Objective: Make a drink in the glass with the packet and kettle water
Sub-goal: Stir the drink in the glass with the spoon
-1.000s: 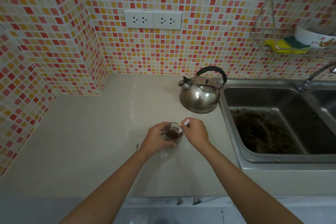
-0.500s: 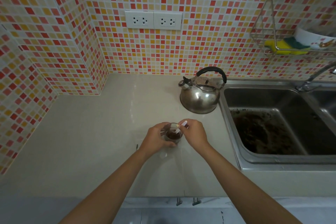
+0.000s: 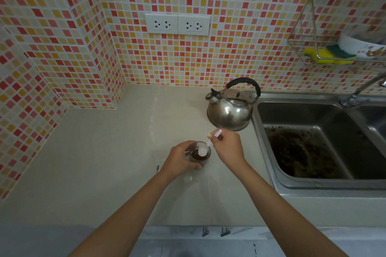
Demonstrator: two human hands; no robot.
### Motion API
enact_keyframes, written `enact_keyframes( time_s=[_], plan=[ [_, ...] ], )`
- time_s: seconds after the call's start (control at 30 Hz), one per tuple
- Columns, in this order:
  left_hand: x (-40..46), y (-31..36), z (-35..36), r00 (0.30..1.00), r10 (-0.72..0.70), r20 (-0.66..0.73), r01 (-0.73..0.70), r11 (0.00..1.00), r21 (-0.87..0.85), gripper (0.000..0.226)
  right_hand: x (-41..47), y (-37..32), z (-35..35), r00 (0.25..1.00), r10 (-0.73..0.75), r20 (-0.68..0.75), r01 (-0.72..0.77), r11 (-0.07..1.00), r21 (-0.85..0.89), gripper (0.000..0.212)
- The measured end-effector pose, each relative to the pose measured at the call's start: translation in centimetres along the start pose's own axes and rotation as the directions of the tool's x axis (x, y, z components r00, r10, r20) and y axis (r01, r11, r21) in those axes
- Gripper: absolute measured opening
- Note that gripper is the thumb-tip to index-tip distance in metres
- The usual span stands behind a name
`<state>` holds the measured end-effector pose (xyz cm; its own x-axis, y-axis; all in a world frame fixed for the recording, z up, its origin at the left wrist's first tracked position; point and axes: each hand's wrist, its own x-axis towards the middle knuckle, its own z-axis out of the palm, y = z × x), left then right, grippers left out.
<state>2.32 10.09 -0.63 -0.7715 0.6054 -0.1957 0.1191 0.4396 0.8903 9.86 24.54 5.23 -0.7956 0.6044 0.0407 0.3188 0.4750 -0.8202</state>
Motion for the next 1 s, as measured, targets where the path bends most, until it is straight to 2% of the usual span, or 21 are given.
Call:
enact_keyframes(
  time_s=[0.17,0.33,0.47,0.6,0.67,0.8,0.93,1.0],
  plan=[
    [0.0,0.0,0.0,1.0,-0.016,0.002,0.016,1.0,0.003,0.081,-0.2,1.0,0.6,0.987,-0.016,0.161,0.026,0.998,-0.06,0.017],
    [0.0,0.2,0.0,1.0,-0.03,0.007,0.03,1.0,-0.002,0.086,-0.1,2.1,1.8,0.987,0.123,0.102,-0.124,0.992,0.01,0.028],
    [0.0,0.3,0.0,1.0,-0.031,0.006,0.031,0.999,0.02,0.084,-0.2,1.7,1.8,0.99,0.083,0.111,-0.083,0.997,-0.007,0.021],
    [-0.1,0.4,-0.1,1.0,-0.025,0.009,0.025,1.0,0.015,0.081,0.0,1.8,1.8,0.984,0.111,0.139,-0.109,0.994,-0.028,0.031],
    [0.0,0.4,-0.1,1.0,-0.023,0.009,0.022,1.0,0.014,0.081,-0.2,1.5,1.9,0.981,0.107,0.165,-0.106,0.994,-0.01,0.025],
    [-0.1,0.5,0.0,0.999,-0.04,0.01,0.04,0.999,0.025,0.086,-0.1,1.9,1.7,0.989,0.077,0.127,-0.067,0.995,-0.079,0.023],
    [0.0,0.4,0.0,0.999,-0.037,0.01,0.036,0.999,0.028,0.086,0.3,2.0,1.6,0.977,0.095,0.193,-0.095,0.995,-0.007,0.014],
    [-0.1,0.5,0.0,0.999,-0.044,0.011,0.044,0.998,0.033,0.086,0.3,2.2,1.6,0.982,0.09,0.168,-0.092,0.996,0.004,0.013]
  ],
)
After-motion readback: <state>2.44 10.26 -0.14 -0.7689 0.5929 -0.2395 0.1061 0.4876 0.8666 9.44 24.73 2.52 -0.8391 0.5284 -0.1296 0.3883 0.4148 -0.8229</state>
